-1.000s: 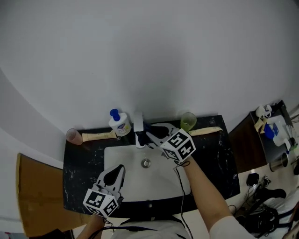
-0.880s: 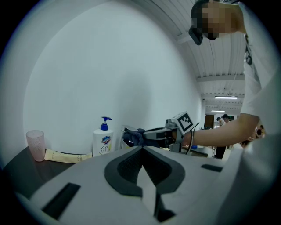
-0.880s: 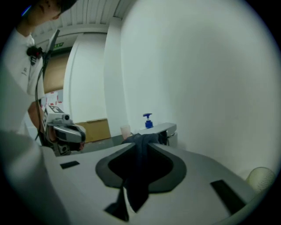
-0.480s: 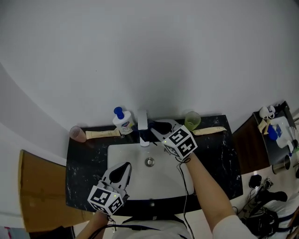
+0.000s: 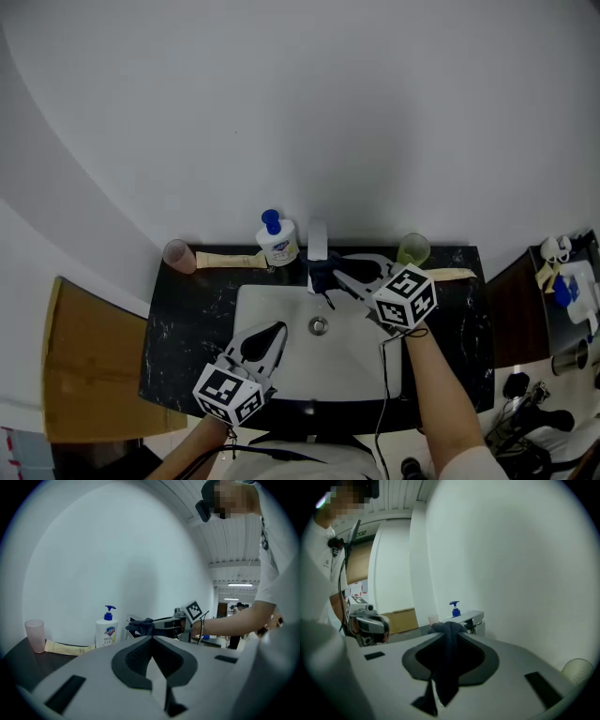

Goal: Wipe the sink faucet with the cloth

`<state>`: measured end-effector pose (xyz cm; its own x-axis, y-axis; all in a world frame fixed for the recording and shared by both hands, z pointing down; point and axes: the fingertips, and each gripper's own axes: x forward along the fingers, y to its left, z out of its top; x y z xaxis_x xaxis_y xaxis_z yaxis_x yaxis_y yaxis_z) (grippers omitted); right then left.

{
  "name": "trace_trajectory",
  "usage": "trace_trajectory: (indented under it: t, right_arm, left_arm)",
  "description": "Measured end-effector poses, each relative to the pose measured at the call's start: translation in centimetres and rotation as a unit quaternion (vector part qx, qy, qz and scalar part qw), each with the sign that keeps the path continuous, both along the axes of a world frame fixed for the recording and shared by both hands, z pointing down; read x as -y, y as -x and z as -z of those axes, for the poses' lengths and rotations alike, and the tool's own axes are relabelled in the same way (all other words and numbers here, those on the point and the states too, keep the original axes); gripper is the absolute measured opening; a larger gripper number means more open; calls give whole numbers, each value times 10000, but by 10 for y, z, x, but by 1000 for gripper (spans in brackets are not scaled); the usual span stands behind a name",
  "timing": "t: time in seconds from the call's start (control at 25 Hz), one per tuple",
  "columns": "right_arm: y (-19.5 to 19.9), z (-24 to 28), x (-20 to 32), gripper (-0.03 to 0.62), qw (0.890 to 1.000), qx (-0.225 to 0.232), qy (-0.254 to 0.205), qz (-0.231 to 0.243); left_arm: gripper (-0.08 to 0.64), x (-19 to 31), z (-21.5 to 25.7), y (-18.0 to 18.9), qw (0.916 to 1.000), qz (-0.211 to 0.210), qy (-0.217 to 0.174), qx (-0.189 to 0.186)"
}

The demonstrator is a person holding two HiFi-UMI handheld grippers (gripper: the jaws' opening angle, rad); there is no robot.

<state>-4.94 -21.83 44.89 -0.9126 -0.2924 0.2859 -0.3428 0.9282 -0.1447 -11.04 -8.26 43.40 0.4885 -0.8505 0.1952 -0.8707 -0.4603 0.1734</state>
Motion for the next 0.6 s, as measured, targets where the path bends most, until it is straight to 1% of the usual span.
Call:
trace_trajectory:
  t: [0.12, 0.2, 0.28, 0.48, 0.6]
  right_arm:
    - [-1, -4, 26, 80, 9984, -218, -187, -481]
    - [1, -5, 36, 80, 9973, -245, -211, -665]
    - [4, -4, 33, 80, 9979, -185, -155, -607]
    - [4, -3, 3, 80, 9998, 13, 41, -211]
    - [7, -8, -15, 80, 9999, -111, 3, 21]
  left_arm:
    - [2, 1, 2, 0, 10000, 13, -6, 6]
    - [2, 2, 3, 1, 10000, 33, -13, 5]
    - [2, 2, 3, 1, 10000, 44, -20, -1]
    - [2, 2, 3, -1, 10000, 46, 13, -6]
    - [2, 4, -1, -5, 10000, -28, 8, -30]
